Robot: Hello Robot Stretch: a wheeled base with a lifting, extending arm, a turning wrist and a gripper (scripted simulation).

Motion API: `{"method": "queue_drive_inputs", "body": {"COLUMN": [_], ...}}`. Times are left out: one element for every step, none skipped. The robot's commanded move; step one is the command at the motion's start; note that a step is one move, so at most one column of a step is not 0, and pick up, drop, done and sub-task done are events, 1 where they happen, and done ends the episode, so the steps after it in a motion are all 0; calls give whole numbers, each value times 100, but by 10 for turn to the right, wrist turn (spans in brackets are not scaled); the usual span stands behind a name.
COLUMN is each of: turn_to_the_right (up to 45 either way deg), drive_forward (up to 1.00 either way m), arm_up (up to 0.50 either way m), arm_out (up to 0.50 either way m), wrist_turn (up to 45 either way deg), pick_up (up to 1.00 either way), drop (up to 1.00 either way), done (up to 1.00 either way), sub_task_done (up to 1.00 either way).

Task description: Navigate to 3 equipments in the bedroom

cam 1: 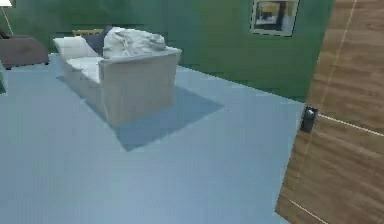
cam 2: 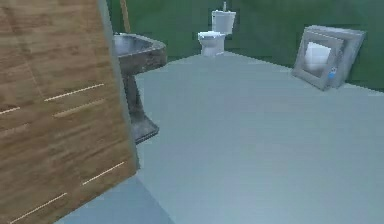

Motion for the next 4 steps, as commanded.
{"method": "queue_drive_inputs", "body": {"turn_to_the_right": [-390,0,-450,-30], "drive_forward": [0,70,0,0], "arm_up": [0,0,0,0], "arm_out": [0,0,0,0], "wrist_turn": [0,0,0,0], "pick_up": [0,0,0,0], "drop": [0,0,0,0], "done": [0,0,0,0], "sub_task_done": [0,0,0,0]}}
